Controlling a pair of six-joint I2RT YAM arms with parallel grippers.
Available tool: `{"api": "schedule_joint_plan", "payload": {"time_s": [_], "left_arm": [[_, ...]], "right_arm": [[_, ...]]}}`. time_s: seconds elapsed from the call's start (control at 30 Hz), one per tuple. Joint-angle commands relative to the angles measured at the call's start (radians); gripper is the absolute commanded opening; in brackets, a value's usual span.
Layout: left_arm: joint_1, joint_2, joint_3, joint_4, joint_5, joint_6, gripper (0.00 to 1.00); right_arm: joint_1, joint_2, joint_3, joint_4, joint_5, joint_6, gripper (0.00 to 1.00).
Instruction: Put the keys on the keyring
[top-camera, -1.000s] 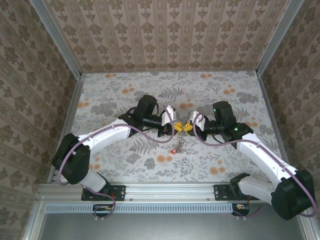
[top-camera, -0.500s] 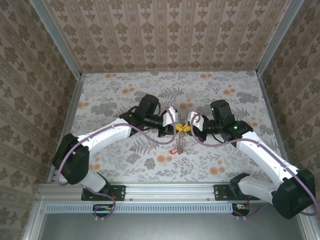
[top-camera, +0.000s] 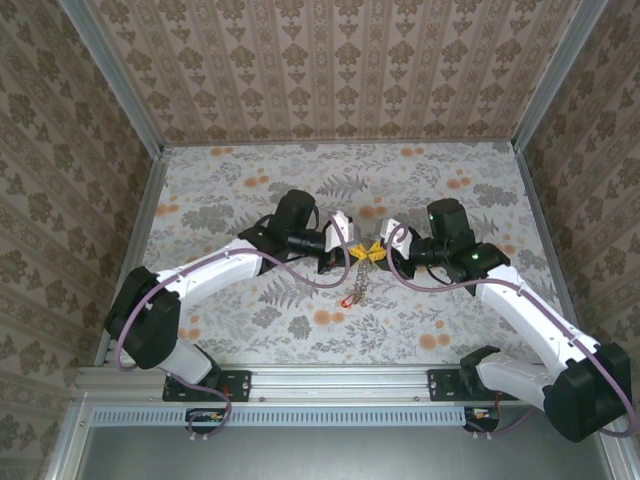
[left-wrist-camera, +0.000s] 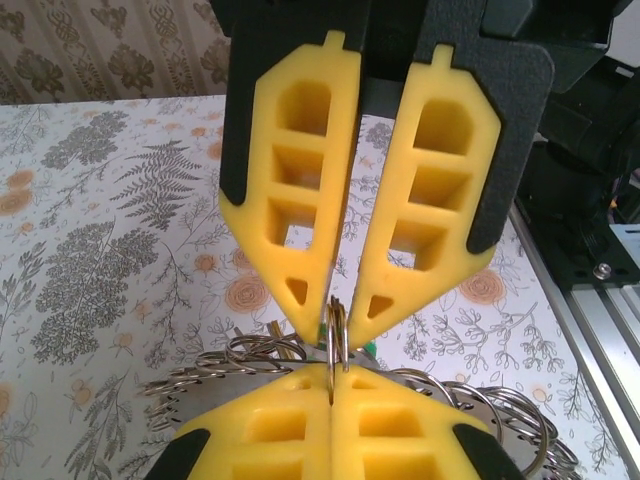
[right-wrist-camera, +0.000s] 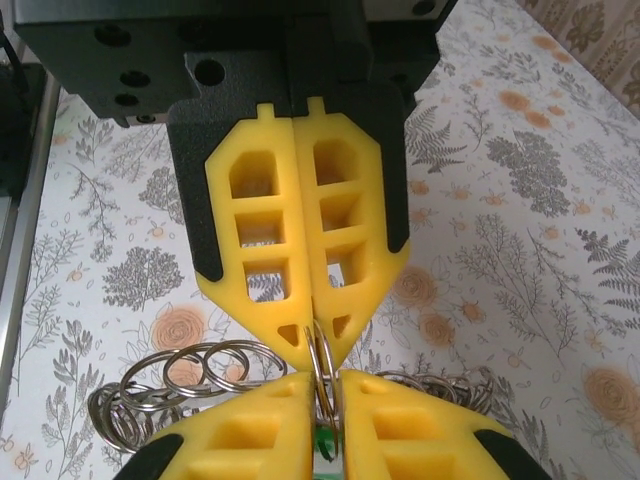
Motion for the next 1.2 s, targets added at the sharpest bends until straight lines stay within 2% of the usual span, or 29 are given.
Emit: {"api": "schedule_joint_plan", "payload": {"time_s": [0.0, 0.2, 0.4, 0.6, 0.7, 0.77, 0.87, 1.17], "left_arm": [[0.015, -0.039, -0.033, 0.151, 0.064, -0.083, 0.00], [0.022, -0.044, -0.077, 0.271, 0.083, -0.158, 0.00], [0.023, -0.041, -0.086, 0.287, 0.100, -0.170, 0.00], [0.028, -0.049, -0.104, 0.315, 0.104, -0.191, 0.00], [0.028, -0.052, -0.091, 0.254, 0.086, -0.157, 0.02], [0.024, -0.052, -0.068, 0.166, 0.062, -0.107, 0.14], [0.010, -0.055, -0.026, 0.035, 0.018, -0.014, 0.21], [-0.008, -0.038, 0.041, -0.092, -0.030, 0.082, 0.24]], "right_arm": [[-0.018, -0.015, -0.045, 0.095, -0.084, 0.056, 0.16], [-0.020, -0.009, -0.063, 0.133, -0.109, 0.074, 0.15], [-0.021, -0.015, -0.082, 0.197, -0.119, 0.107, 0.15], [-0.025, -0.003, -0.080, 0.182, -0.093, 0.095, 0.01], [-0.025, -0.001, -0.057, 0.146, -0.091, 0.072, 0.00], [-0.024, 0.001, -0.035, 0.109, -0.088, 0.045, 0.00], [-0.015, 0.012, 0.015, 0.011, -0.067, -0.015, 0.00], [0.012, 0.022, 0.063, -0.066, -0.035, -0.064, 0.00]]}}
